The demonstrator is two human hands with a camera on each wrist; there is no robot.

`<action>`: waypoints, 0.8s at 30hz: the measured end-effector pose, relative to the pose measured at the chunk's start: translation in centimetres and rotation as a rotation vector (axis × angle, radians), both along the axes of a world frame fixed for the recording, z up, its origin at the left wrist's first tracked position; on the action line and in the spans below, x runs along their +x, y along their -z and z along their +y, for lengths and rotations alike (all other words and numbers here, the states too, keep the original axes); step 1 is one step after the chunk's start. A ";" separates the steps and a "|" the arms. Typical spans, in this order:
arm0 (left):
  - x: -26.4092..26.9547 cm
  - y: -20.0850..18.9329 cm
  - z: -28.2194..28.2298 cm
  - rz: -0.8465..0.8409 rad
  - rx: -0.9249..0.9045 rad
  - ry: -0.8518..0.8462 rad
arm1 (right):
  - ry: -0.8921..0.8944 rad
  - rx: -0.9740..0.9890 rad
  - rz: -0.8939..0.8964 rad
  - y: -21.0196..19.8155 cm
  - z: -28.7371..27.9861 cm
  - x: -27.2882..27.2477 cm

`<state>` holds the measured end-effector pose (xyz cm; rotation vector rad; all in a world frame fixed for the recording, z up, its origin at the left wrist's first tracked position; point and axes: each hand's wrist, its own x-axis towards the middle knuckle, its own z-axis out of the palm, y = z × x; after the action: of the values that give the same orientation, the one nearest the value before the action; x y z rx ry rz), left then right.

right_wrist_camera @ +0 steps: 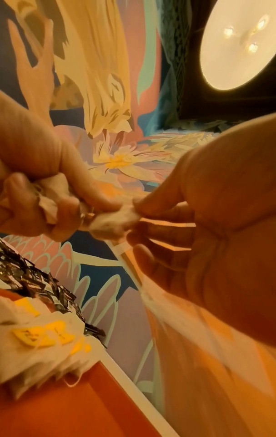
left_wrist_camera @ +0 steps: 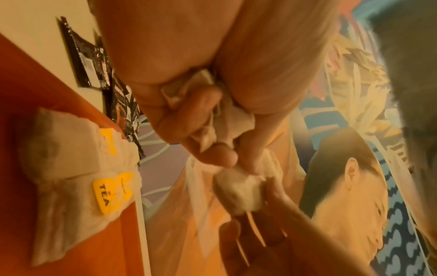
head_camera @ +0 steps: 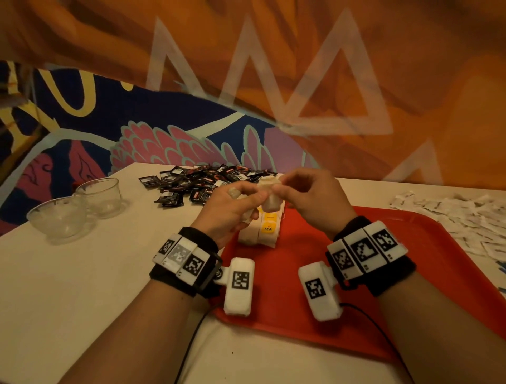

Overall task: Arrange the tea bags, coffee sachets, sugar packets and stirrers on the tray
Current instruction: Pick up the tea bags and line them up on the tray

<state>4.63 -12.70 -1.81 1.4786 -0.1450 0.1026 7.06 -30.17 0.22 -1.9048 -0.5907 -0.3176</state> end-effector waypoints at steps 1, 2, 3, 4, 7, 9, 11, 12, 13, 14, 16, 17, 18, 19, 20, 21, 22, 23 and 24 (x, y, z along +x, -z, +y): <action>0.0 0.0 0.0 -0.002 0.027 -0.001 | 0.006 0.042 0.010 0.0 0.1 0.1; 0.0 0.0 -0.1 -0.006 0.048 0.003 | 0.008 0.074 0.024 0.0 0.1 0.1; -0.1 0.0 -0.1 -0.014 0.054 0.013 | 0.012 0.086 0.030 0.0 0.2 0.1; -0.2 -0.1 -0.1 -0.028 0.050 0.022 | 0.023 0.075 0.022 0.1 0.1 0.1; -0.3 -0.3 -0.3 -0.078 0.045 -0.018 | 0.047 -0.022 -0.036 0.2 0.1 -0.1; -0.3 -0.4 -0.2 -0.120 0.058 -0.078 | 0.046 -0.065 -0.027 0.4 0.1 -0.2; -0.2 -0.4 -0.1 -0.147 0.085 -0.106 | 0.023 -0.086 0.006 0.4 0.1 -0.3; -0.2 -0.4 -0.1 -0.154 0.100 -0.109 | 0.018 -0.087 0.015 0.4 0.2 -0.4; -0.2 -0.4 -0.1 -0.161 0.117 -0.112 | 0.025 -0.097 0.015 0.4 0.3 -0.4; -0.2 -0.5 -0.1 -0.169 0.127 -0.115 | 0.032 -0.121 0.023 0.4 0.2 -0.5; -0.1 -0.6 -0.1 -0.180 0.108 -0.127 | 0.063 -0.242 0.074 0.3 0.0 -0.4; -0.1 -0.6 -0.1 -0.179 0.091 -0.128 | 0.078 -0.302 0.109 0.4 -0.1 -0.3; -0.1 -0.6 0.0 -0.175 0.081 -0.128 | 0.087 -0.329 0.132 0.4 -0.1 -0.3; -0.1 -0.6 0.0 -0.168 0.086 -0.128 | 0.090 -0.324 0.136 0.4 -0.2 -0.4; 0.0 -0.5 0.1 -0.166 0.103 -0.129 | 0.086 -0.293 0.124 0.4 -0.1 -0.4; 0.0 -0.5 0.1 -0.168 0.117 -0.125 | 0.070 -0.254 0.106 0.4 0.1 -0.6; 0.0 -0.4 0.1 -0.171 0.124 -0.119 | 0.048 -0.229 0.091 0.4 0.3 -0.8; 0.0 -0.4 0.1 -0.173 0.120 -0.114 | 0.031 -0.232 0.082 0.4 0.6 -0.9; 0.0 -0.5 0.2 -0.174 0.110 -0.116 | 0.029 -0.265 0.077 0.4 0.8 -1.0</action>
<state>4.64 -12.55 -1.34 1.5867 -0.2086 0.3216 6.03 -29.39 -0.20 -2.1715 -0.5762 -0.1899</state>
